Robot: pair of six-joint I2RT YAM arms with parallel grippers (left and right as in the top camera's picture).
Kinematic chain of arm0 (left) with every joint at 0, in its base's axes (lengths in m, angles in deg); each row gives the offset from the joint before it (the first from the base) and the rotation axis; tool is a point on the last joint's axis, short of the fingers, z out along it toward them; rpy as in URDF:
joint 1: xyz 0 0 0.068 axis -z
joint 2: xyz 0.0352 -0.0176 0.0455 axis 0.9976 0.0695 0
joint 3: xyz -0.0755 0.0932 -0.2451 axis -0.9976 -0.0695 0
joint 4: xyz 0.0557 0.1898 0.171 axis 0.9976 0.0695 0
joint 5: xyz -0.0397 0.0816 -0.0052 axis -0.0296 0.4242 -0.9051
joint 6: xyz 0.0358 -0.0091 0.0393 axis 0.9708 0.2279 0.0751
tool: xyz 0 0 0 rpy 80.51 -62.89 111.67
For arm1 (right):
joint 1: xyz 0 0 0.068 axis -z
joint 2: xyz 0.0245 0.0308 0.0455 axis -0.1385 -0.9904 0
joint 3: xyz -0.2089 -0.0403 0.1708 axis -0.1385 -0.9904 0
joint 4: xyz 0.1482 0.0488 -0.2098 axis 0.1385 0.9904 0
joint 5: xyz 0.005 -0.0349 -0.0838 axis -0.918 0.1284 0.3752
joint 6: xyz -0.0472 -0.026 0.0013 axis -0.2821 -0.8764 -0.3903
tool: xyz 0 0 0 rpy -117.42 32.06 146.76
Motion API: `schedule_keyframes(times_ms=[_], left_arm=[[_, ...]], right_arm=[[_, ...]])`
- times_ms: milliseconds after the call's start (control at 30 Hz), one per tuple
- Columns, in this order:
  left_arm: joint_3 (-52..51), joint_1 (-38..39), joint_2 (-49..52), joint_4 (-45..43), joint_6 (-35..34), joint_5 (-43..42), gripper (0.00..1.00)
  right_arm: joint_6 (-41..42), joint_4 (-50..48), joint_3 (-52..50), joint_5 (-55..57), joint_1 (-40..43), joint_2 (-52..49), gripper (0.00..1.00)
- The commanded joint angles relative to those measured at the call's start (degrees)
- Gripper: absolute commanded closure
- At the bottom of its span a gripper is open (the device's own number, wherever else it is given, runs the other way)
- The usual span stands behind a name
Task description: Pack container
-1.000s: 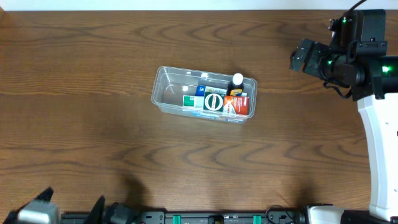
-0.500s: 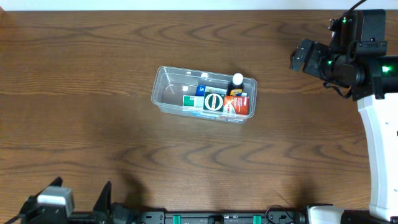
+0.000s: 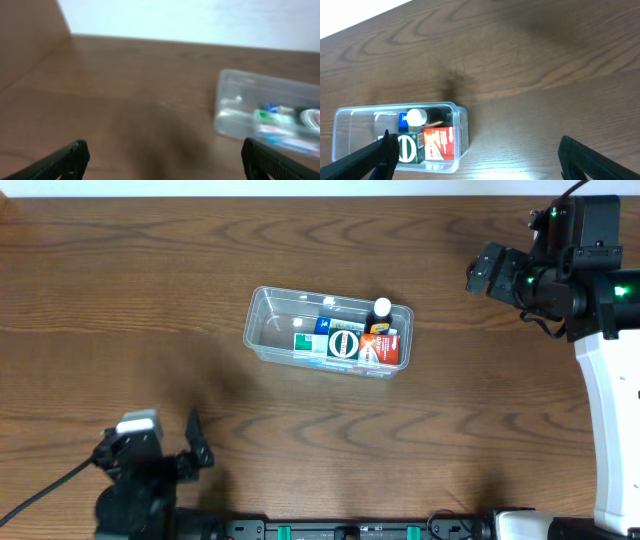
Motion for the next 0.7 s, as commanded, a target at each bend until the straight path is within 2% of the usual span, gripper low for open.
schedule_keyframes(times_ms=[0, 100, 267, 667], left_arm=[[-7.15, -2.91, -2.32, -6.27, 0.55, 0.00, 0.02], [-13.40, -3.93, -4.79, -14.01, 0.55, 0.00, 0.02], [-18.88, -3.96, -8.44, -20.48, 0.55, -0.09, 0.02], [-22.60, -3.91, -8.46, -21.40, 0.55, -1.46, 0.02]], right_arm=[[0.63, 0.09, 0.44, 0.17, 0.26, 0.46, 0.01], [0.63, 0.09, 0.44, 0.20, 0.26, 0.46, 0.01], [0.63, 0.09, 0.44, 0.17, 0.26, 0.46, 0.01], [0.63, 0.09, 0.44, 0.17, 0.26, 0.46, 0.01]])
